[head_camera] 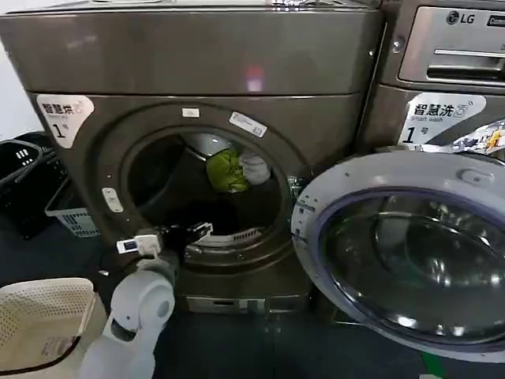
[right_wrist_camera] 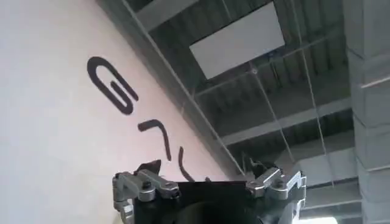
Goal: Grasp the clothes from the dryer.
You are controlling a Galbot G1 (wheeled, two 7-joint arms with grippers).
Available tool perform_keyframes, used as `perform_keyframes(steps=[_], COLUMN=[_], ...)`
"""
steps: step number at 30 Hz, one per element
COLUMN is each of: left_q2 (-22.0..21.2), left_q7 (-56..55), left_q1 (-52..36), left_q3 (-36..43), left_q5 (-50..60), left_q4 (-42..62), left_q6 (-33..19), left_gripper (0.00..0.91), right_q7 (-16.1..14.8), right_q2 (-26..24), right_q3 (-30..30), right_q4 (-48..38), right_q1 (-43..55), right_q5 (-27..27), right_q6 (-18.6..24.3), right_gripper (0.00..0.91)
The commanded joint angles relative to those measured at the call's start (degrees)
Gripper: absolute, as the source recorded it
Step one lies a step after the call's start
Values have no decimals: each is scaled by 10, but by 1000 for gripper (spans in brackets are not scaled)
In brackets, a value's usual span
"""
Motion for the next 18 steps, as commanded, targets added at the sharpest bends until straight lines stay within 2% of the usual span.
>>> perform_keyframes(steps=[1, 18], left_q2=[-5, -62], left_q7=[2, 12], left_q1=[-80, -275], left_q3=[23, 68], left_q5=[10, 50], left_q4=[86, 386], left_q6=[-11, -91], left_gripper=[907, 907], right_q7=[0, -5], right_q2=[0, -7], right_q3=[0, -5], right_q4=[1, -2], right_q1=[0, 5], right_q5=[1, 2], right_q6=[0, 1], right_gripper=[907, 907])
